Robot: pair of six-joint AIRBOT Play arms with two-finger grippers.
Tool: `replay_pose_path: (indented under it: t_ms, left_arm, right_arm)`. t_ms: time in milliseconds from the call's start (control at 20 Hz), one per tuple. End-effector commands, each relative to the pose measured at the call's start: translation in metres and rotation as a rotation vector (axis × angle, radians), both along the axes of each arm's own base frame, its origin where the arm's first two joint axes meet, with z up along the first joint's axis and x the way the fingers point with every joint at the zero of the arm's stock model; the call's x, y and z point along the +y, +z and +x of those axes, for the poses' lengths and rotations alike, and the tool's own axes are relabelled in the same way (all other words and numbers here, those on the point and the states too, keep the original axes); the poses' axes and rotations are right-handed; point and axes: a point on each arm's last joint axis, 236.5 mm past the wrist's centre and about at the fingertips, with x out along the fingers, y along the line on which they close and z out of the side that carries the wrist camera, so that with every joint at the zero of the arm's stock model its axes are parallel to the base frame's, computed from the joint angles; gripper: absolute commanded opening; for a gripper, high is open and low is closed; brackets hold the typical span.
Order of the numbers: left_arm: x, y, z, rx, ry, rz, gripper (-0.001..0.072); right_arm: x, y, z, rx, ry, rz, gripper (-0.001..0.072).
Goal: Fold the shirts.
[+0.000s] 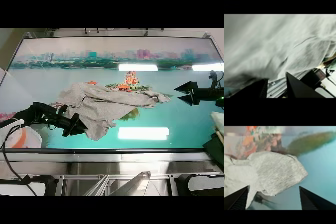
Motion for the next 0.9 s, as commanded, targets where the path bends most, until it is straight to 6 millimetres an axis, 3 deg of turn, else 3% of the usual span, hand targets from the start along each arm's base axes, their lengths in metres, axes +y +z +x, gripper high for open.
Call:
replay_pose_path:
  t_ms: [0, 50, 250, 350, 400, 450, 500, 600, 700, 800, 850]
  left_arm:
    - [-0.012, -0.012, 0.032, -0.081, -0.046, 0.045, 0.0197]
    - [-0.016, -0.011, 0.037, -0.096, -0.059, 0.045, 0.0012]
    - [-0.018, -0.002, 0.040, -0.106, -0.086, 0.030, 0.0022]
    - [-0.017, 0.002, 0.035, -0.084, -0.094, 0.012, 0.0022]
    - [-0.017, 0.003, 0.034, -0.083, -0.097, 0.008, 0.0022]
    - [-0.017, 0.006, 0.035, -0.103, -0.109, 0.001, 0.0022]
    - [-0.016, 0.012, 0.037, -0.128, -0.117, -0.007, 0.0022]
    - [-0.012, 0.037, 0.044, -0.215, -0.131, -0.027, 0.0022]
    - [0.001, 0.084, 0.061, -0.346, -0.130, -0.037, 0.0022]
    - [0.017, 0.162, 0.079, -0.529, -0.122, -0.052, 0.0022]
    - [0.025, 0.214, 0.084, -0.648, -0.113, -0.067, 0.0022]
  right_arm:
    - [0.012, -0.019, -0.012, 0.106, 0.019, 0.078, 0.0701]
    - [0.018, -0.026, -0.016, 0.138, 0.032, 0.105, 0.0701]
    - [0.048, -0.052, -0.024, 0.213, 0.102, 0.144, 0.0700]
    - [0.056, -0.066, -0.018, 0.220, 0.095, 0.124, 0.0684]
    - [0.057, -0.068, -0.011, 0.208, 0.071, 0.121, 0.0464]
    - [0.058, -0.065, -0.001, 0.167, 0.054, 0.128, 0.0153]
    - [0.060, -0.053, 0.008, 0.110, 0.054, 0.153, 0.0079]
    - [0.069, -0.018, 0.017, 0.013, 0.090, 0.232, 0.0016]
    - [0.081, 0.045, 0.020, -0.129, 0.145, 0.304, 0.0015]
    - [0.088, 0.147, 0.012, -0.364, 0.187, 0.394, 0.0015]
    - [0.085, 0.211, 0.003, -0.508, 0.172, 0.441, 0.0015]
